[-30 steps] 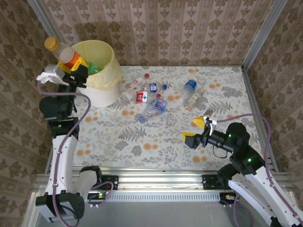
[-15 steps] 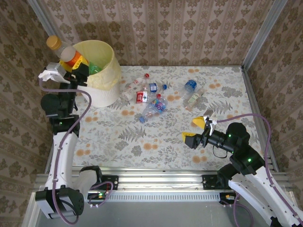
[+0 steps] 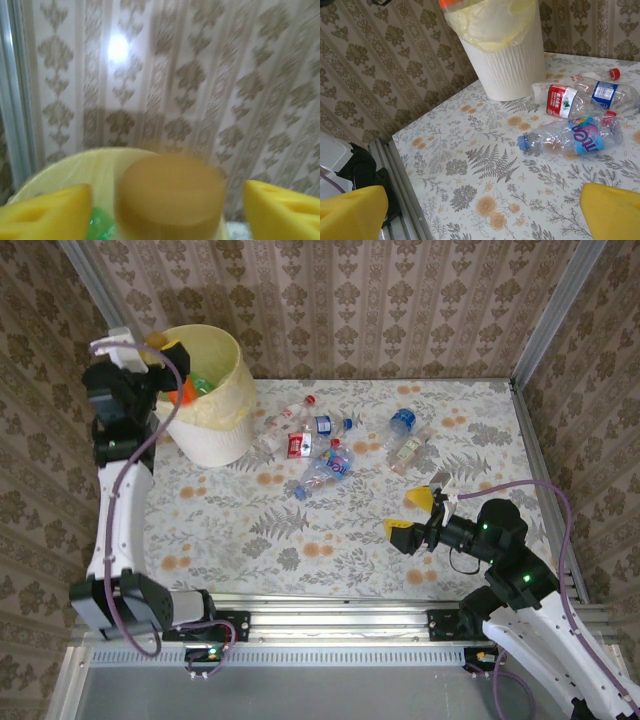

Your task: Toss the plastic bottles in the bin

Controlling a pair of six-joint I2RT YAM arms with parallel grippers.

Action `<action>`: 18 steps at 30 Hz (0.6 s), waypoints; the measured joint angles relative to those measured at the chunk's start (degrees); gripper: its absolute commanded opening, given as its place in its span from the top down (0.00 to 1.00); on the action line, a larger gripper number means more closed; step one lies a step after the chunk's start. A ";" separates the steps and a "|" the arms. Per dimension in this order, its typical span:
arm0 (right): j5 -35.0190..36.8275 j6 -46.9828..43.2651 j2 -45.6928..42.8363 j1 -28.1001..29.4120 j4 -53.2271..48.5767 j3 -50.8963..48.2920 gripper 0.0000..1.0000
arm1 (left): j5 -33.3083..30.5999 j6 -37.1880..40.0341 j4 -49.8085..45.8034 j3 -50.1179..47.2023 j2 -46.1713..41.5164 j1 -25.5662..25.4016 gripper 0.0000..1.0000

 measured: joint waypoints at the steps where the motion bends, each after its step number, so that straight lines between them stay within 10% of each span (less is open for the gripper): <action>1: 0.00 0.00 0.00 0.00 0.00 0.00 0.00 | 0.15 0.33 -2.36 2.03 1.79 0.26 0.01; 18: 0.00 0.00 0.00 0.00 -0.39 0.00 0.00 | -0.22 -0.44 -15.82 6.56 -1.36 0.57 0.00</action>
